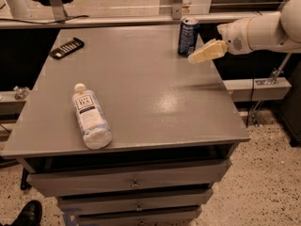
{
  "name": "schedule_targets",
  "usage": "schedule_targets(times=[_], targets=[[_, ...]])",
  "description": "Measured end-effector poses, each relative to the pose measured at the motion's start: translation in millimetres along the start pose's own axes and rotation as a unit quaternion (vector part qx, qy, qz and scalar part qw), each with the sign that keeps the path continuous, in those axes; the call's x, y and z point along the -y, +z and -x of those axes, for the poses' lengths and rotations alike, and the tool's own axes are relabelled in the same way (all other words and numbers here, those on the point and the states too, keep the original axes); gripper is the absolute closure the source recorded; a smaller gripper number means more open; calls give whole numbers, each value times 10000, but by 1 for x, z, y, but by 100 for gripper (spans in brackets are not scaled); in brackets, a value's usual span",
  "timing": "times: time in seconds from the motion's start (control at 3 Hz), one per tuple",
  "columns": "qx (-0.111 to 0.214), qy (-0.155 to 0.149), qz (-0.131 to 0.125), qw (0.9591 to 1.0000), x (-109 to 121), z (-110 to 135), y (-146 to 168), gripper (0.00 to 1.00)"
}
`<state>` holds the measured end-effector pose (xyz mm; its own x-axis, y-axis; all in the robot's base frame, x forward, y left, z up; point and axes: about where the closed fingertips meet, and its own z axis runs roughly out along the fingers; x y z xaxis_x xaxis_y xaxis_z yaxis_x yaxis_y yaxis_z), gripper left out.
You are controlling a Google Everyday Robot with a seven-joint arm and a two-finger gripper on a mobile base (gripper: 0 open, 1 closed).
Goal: Move pepsi can near blue plastic bottle
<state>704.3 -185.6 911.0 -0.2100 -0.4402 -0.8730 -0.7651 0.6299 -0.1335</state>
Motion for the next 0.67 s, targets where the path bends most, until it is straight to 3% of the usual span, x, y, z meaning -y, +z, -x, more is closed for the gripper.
schedule_targets(times=[0.67], targets=[[514, 79, -207, 9984, 19, 8, 28, 0]])
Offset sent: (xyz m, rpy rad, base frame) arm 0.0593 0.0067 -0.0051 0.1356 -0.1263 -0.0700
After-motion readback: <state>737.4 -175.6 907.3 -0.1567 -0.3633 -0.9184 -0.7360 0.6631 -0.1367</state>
